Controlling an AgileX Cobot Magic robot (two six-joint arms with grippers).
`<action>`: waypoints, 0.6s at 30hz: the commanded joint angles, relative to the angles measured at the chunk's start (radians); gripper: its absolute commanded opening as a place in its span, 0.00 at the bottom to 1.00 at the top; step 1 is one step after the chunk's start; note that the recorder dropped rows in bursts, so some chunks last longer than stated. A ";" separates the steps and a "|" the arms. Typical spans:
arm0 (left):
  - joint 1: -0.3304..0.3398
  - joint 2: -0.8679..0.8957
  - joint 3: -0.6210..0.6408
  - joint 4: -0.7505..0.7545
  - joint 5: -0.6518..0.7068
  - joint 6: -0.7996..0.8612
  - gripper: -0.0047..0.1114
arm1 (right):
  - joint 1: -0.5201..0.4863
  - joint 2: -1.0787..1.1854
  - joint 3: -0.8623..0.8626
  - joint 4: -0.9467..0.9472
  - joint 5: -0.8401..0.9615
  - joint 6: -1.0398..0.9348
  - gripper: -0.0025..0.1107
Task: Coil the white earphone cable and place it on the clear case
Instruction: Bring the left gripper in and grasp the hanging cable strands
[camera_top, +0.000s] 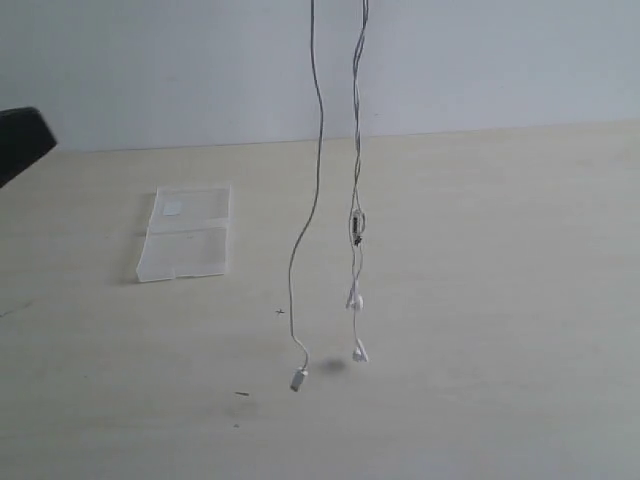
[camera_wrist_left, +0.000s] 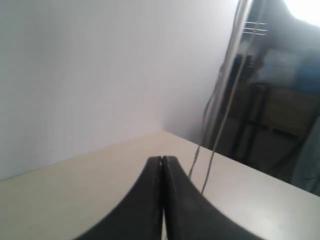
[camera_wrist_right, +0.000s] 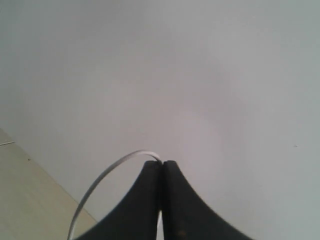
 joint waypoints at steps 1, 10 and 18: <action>-0.058 0.200 -0.115 0.058 -0.092 -0.016 0.05 | 0.001 -0.008 -0.048 0.068 0.054 -0.075 0.02; -0.284 0.421 -0.232 0.033 0.036 0.018 0.66 | 0.001 -0.008 -0.079 0.060 0.113 -0.081 0.02; -0.438 0.488 -0.326 -0.028 0.071 0.044 0.67 | 0.001 0.010 -0.079 0.057 0.115 -0.093 0.02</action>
